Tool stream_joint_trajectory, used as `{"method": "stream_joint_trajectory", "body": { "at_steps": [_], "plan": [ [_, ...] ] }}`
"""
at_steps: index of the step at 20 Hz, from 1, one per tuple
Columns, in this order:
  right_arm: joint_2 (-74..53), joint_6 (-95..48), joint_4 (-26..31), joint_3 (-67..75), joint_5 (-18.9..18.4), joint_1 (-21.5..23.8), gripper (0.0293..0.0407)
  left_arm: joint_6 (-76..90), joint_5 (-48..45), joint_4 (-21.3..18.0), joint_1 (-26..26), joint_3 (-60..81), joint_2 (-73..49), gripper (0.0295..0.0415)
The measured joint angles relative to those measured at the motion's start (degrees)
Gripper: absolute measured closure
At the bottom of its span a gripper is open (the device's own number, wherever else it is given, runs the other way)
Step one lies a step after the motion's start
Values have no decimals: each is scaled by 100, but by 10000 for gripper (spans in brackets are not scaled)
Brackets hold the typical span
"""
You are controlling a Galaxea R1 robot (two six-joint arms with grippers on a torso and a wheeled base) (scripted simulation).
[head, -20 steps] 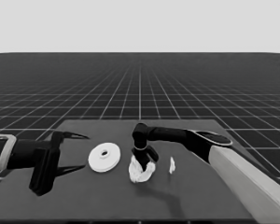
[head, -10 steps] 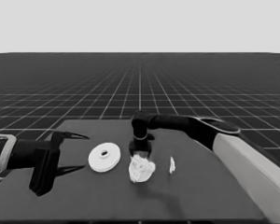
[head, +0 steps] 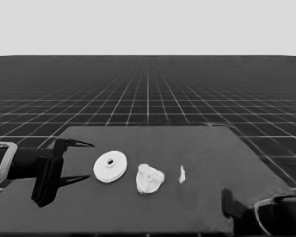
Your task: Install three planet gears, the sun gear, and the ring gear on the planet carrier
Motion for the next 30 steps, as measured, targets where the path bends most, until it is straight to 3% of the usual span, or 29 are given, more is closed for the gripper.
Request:
{"method": "stream_joint_trajectory", "body": {
  "at_steps": [4, 5, 6, 7, 8, 9, 11, 14, 15, 17, 24, 25, 26, 30],
  "plan": [
    [-332, -229, -115, 302, 78, -69, 315, 0, 0, 0, 0, 0, 0, 326],
    [-349, -242, -121, 319, 83, -72, 315, -2782, 2322, 2740, 1132, -858, 1387, 318],
    [-359, -250, -125, 328, 85, -74, 315, -5559, 4474, 2250, 1340, -2172, 2856, 303],
    [-365, -254, -127, 334, 87, -75, 315, -6837, 4836, 874, 1342, -3692, 3678, 307],
    [-368, -257, -129, 337, 88, -76, 315, -7250, 4761, -27, 1374, -4935, 4142, 316],
    [-370, -258, -130, 339, 88, -76, 315, -7332, 4714, -573, 1412, -5838, 4451, 321],
    [-372, -260, -130, 341, 89, -76, 315, -7255, 4717, -1093, 1460, -6892, 4820, 325],
    [-373, -260, -131, 342, 89, -77, 315, -7139, 4746, -1314, 1485, -7468, 5030, 326],
    [-373, -260, -131, 342, 89, -77, 315, -7048, 4480, -1002, 1870, -7704, 5123, 326],
    [-373, -260, -131, 342, 89, -77, 315, -6889, 4200, -747, 2323, -8092, 5284, 326],
    [-373, -260, -131, 342, 89, -77, 315, -6770, 4040, -642, 2506, -8369, 5400, 326],
    [-373, -260, -131, 342, 89, -77, 315, -6769, 4039, -640, 2506, -8372, 5400, 352],
    [-373, -260, -131, 342, 89, -77, 315, -6768, 4038, -640, 2506, -8373, 5402, 362],
    [-373, -260, -131, 342, 89, -77, 315, -6767, 4038, -639, 2505, -8375, 5403, 362]
  ]
}}
